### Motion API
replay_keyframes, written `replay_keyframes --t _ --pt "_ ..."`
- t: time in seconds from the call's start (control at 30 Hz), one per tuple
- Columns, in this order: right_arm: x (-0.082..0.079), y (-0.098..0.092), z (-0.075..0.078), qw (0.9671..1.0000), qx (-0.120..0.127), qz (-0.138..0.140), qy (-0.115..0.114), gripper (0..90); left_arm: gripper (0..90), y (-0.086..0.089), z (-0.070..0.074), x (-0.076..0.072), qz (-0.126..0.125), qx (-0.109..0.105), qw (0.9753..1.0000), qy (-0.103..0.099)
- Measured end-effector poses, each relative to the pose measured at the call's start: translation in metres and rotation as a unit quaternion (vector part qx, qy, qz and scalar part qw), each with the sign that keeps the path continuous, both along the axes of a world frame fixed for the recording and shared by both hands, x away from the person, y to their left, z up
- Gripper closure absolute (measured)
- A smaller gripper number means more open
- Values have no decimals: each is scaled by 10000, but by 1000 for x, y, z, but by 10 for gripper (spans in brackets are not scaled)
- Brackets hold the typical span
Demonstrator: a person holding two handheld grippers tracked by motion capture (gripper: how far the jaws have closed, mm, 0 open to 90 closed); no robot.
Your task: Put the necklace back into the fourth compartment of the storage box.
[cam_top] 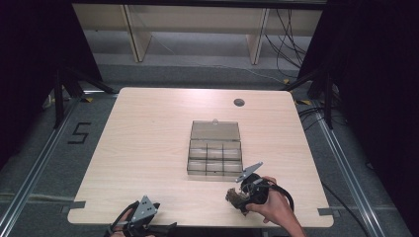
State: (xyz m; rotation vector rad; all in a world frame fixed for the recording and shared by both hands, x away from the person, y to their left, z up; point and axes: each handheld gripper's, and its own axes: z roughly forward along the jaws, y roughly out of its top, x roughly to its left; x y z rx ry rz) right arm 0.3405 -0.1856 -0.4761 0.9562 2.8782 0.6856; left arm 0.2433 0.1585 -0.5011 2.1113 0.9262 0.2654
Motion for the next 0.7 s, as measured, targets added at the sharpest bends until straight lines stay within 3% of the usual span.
replay_keyframes --t 0.07,0.1,0.23,0.37,0.4,0.43,0.47,0.57,0.63,0.7 --pt "1 1 0 10000 2 15 12 369 160 0 0 0 22 -23 10000 -16" --pt "1 3 -1 10000 -39 -14 26 376 160 -1 -1 -1 99 -113 9998 93" --pt "4 6 -3 9999 -20 100 86 418 160 1 0 1 78 2 9999 -62" --pt "6 8 -6 9998 -89 126 160 478 160 -1 0 -1 46 -53 9999 74" --pt "7 9 -7 9996 -126 197 169 531 160 -1 0 0 4 -31 10000 -17" --pt "7 9 -7 9996 -126 197 169 531 160 -1 0 0 4 -31 10000 -17" --pt "6 10 -7 9995 -135 217 171 603 160 -1 0 -1 48 -73 9999 94" --pt "5 11 -6 9992 -201 244 235 667 160 0 0 0 5 -21 10000 -12" --pt "5 13 -5 9988 -210 401 161 768 160 0 0 0 24 -32 10000 -2" --pt "4 13 -3 9986 -188 475 132 787 160 0 0 0 4 -15 10000 -8"
